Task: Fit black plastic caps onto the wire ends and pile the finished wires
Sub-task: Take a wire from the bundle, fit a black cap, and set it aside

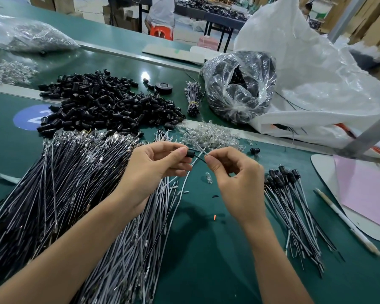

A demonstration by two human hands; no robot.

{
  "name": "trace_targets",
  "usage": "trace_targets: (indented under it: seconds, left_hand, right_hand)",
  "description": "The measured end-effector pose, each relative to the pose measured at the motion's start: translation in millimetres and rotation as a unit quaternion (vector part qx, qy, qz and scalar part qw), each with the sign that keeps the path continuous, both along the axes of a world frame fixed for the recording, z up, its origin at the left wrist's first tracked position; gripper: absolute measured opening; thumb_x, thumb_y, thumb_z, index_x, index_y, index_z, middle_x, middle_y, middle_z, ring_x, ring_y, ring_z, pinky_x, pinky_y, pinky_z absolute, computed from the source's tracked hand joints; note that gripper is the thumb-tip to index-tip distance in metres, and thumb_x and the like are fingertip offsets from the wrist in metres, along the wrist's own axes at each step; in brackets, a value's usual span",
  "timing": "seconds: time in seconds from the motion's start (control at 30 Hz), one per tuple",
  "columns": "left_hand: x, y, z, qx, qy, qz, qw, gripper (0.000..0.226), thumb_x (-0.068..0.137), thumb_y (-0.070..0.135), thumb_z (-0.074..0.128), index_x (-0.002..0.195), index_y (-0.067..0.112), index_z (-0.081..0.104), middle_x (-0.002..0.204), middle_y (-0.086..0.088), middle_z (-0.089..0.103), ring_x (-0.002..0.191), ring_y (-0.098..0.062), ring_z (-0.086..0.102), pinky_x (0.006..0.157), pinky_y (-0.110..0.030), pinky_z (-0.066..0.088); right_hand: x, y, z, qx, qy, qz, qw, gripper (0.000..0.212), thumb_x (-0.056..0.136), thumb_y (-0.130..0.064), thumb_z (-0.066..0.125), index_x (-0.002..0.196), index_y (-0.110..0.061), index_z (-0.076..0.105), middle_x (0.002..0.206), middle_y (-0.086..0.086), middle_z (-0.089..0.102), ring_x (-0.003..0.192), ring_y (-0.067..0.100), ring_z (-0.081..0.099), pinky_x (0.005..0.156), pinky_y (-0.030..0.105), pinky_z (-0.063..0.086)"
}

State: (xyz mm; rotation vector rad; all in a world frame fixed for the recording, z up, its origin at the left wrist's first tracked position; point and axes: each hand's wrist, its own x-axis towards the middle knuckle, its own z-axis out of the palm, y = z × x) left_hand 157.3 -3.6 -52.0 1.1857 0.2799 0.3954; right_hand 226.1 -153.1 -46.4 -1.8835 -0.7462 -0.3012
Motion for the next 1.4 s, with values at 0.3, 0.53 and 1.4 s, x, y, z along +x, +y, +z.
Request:
trace_targets:
  seconds: [0.3, 0.53, 1.4]
  left_hand:
    - [1, 11, -6, -0.071, 0.011, 0.039, 0.997, 0.021, 0.072, 0.023, 0.072, 0.085, 0.007, 0.074, 0.084, -0.015, 0.075, 0.071, -0.020, 0.073, 0.060, -0.020, 0.056]
    - [2, 11, -7, -0.066, 0.004, 0.036, 0.997, 0.022, 0.072, 0.022, 0.072, 0.087, 0.006, 0.072, 0.083, -0.014, 0.075, 0.071, -0.020, 0.073, 0.061, -0.020, 0.056]
    - [0, 4, -5, 0.031, -0.018, 0.017, 0.999, 0.023, 0.073, 0.019, 0.073, 0.091, 0.004, 0.072, 0.082, -0.016, 0.075, 0.073, -0.025, 0.073, 0.064, -0.025, 0.058]
  right_hand:
    - [4, -7, 4, -0.074, -0.135, -0.047, 0.987, 0.011, 0.081, -0.002, 0.076, 0.085, -0.011, 0.076, 0.080, -0.002, 0.067, 0.075, 0.014, 0.059, 0.069, 0.018, 0.045]
    - [4, -7, 3, -0.079, -0.152, -0.077, 0.982, 0.009, 0.081, -0.004, 0.077, 0.087, -0.011, 0.076, 0.081, -0.002, 0.067, 0.076, 0.016, 0.059, 0.070, 0.024, 0.049]
    - [9, -11, 2, -0.070, -0.153, -0.073, 0.983, 0.013, 0.079, 0.001, 0.076, 0.083, -0.011, 0.077, 0.080, 0.000, 0.067, 0.077, 0.020, 0.060, 0.068, 0.032, 0.051]
